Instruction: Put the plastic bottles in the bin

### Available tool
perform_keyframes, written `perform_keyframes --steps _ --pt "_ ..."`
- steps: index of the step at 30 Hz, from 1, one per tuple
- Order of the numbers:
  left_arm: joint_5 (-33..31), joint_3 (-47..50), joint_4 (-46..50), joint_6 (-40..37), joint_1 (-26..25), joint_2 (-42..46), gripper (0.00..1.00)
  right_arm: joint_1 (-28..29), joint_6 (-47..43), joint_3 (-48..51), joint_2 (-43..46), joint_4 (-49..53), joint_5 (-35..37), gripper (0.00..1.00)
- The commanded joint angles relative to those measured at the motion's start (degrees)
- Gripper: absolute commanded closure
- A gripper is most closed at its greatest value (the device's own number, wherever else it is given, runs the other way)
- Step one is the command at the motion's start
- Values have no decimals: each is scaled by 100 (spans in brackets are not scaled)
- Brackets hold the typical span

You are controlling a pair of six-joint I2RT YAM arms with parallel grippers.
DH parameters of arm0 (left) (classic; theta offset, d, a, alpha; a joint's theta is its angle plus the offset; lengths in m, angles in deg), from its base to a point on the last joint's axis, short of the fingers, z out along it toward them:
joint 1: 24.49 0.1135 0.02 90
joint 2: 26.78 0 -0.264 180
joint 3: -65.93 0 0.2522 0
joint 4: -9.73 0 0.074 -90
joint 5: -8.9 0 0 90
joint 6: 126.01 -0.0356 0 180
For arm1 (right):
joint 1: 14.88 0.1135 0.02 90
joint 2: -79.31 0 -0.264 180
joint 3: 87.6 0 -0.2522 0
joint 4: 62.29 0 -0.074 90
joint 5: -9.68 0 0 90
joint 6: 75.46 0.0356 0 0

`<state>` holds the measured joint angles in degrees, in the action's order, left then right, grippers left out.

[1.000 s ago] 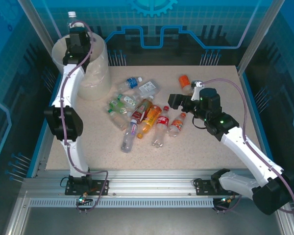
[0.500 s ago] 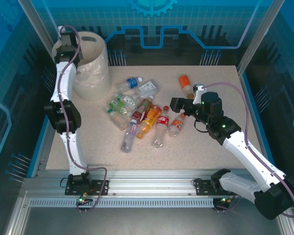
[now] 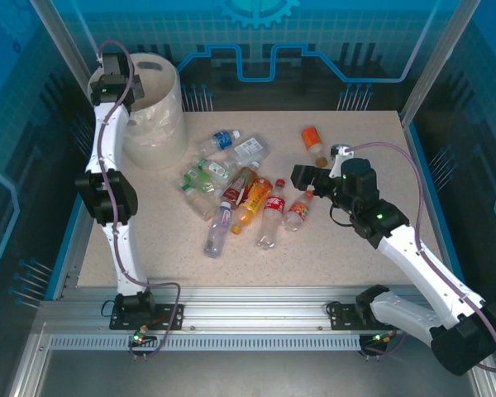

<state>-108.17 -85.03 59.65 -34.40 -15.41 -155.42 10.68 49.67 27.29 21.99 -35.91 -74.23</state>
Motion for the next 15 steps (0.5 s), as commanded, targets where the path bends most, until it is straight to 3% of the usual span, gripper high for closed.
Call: perform_keyframes --steps 1,15 --pt "143 -170 181 131 -95 222 10 56 244 64 49 78 335 0" --pt "1318 98 137 751 -648 1003 1 -298 1499 1170 -294 103 506 0"
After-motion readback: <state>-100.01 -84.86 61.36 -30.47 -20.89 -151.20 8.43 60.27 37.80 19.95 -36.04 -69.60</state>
